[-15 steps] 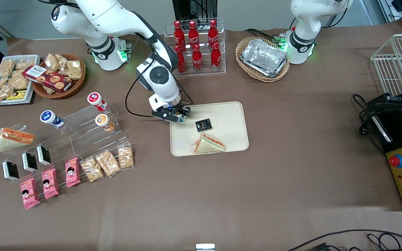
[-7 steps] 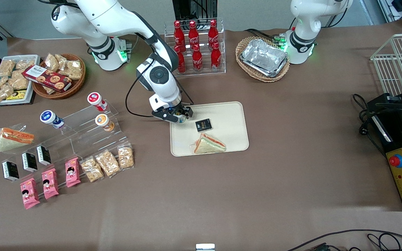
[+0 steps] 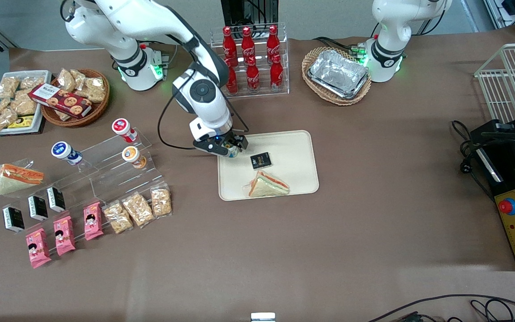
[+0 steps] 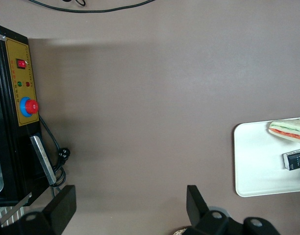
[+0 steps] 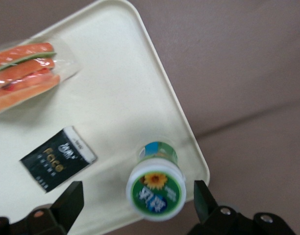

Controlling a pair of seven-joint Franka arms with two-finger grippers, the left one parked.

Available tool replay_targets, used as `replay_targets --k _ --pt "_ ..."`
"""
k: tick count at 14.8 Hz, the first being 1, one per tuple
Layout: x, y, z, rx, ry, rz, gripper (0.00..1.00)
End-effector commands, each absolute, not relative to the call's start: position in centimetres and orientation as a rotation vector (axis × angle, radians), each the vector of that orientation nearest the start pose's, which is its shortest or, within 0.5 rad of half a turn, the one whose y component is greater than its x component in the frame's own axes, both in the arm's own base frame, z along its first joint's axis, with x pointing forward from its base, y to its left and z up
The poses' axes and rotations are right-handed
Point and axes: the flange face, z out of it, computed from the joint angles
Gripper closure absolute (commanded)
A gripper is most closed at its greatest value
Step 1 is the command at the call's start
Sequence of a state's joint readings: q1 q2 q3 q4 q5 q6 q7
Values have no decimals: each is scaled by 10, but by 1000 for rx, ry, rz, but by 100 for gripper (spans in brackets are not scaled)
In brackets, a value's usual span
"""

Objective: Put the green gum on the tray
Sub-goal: 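Open the right gripper and withdraw it back toward the rack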

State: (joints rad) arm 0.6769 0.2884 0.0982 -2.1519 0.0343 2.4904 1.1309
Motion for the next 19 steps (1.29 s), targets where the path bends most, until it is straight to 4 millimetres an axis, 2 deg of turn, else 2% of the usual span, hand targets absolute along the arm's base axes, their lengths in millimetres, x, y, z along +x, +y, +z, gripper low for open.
replay_targets --k 1,4,6,7,9,11,13,15,16,19 --pt "429 413 367 -3079 569 78 0" --pt "446 417 431 -3112 550 133 0" --pt "459 409 471 -3132 476 156 0" --pt "468 400 492 -3142 417 167 0" --pt "487 368 532 -3148 313 168 0" --pt "503 322 567 -3130 225 83 0" --pt "523 261 588 -3121 106 37 0" --pt "540 185 592 -3122 -28 33 0" --pt "543 155 594 -3121 -88 27 0" --pt "556 84 600 -3114 -184 5 0"
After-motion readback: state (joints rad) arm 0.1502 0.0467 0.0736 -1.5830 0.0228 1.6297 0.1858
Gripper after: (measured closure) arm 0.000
